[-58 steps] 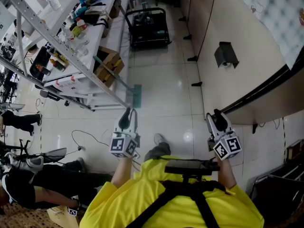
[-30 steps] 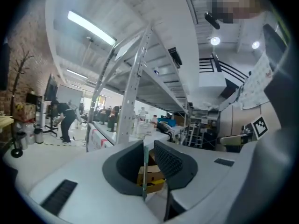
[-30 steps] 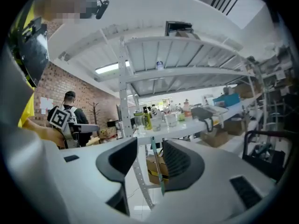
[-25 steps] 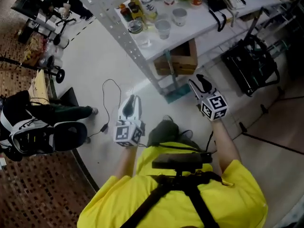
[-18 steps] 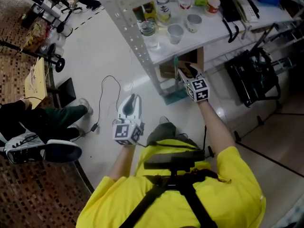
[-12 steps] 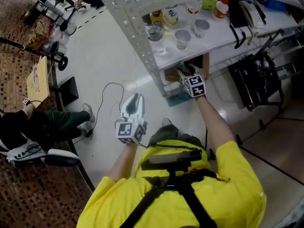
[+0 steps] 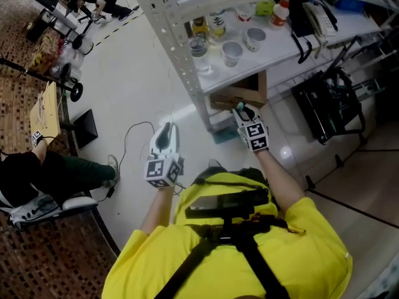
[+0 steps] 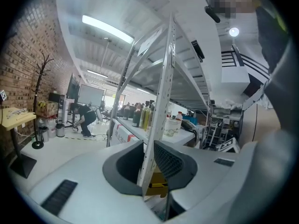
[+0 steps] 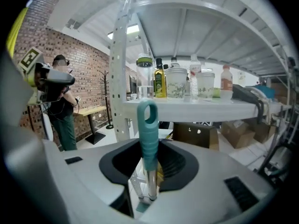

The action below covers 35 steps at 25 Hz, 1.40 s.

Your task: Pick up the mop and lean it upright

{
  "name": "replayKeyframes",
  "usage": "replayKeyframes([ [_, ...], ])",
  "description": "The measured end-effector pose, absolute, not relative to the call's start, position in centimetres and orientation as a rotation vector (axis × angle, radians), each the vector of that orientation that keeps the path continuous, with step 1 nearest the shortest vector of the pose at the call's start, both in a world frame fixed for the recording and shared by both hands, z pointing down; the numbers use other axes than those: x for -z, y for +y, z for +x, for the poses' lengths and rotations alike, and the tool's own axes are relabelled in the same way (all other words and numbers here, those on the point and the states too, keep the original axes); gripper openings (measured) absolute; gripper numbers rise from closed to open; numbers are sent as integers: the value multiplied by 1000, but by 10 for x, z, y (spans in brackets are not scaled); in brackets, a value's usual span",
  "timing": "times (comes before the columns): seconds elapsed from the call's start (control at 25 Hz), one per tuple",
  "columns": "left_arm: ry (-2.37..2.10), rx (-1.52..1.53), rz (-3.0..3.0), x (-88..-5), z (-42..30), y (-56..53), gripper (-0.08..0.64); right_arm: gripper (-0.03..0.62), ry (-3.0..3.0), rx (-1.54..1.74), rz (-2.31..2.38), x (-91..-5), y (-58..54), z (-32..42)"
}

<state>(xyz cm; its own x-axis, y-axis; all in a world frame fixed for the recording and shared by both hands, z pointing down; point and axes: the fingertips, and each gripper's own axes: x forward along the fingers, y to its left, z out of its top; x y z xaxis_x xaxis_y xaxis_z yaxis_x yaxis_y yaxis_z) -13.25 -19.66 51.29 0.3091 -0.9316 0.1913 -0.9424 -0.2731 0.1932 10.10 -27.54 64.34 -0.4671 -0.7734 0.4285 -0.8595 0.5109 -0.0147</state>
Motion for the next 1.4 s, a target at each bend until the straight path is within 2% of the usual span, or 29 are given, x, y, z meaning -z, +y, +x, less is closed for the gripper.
replayKeyframes([
  [0.16, -1727, 8, 2300, -499, -144, -198, 69, 118, -2436, -303, 1400, -601, -228, 123],
  [0.28, -1736, 50, 2325, -484, -146, -200, 69, 120, -2528, -239, 1405, -533, -214, 135],
  [0.48, -1685, 55, 2339, -459, -144, -190, 69, 120, -2735, -94, 1364, -409, -189, 120],
  [0.64, -1666, 81, 2381, -445, -134, -182, 67, 120, -2826, -22, 1315, -367, -178, 104],
  [1.04, -1668, 59, 2399, -454, -124, -180, 14, 120, -2834, -22, 1260, -382, -189, 97],
  [1.4, -1577, 4, 2389, -476, -113, -167, 14, 121, -2715, -167, 1168, -502, -244, 82],
])
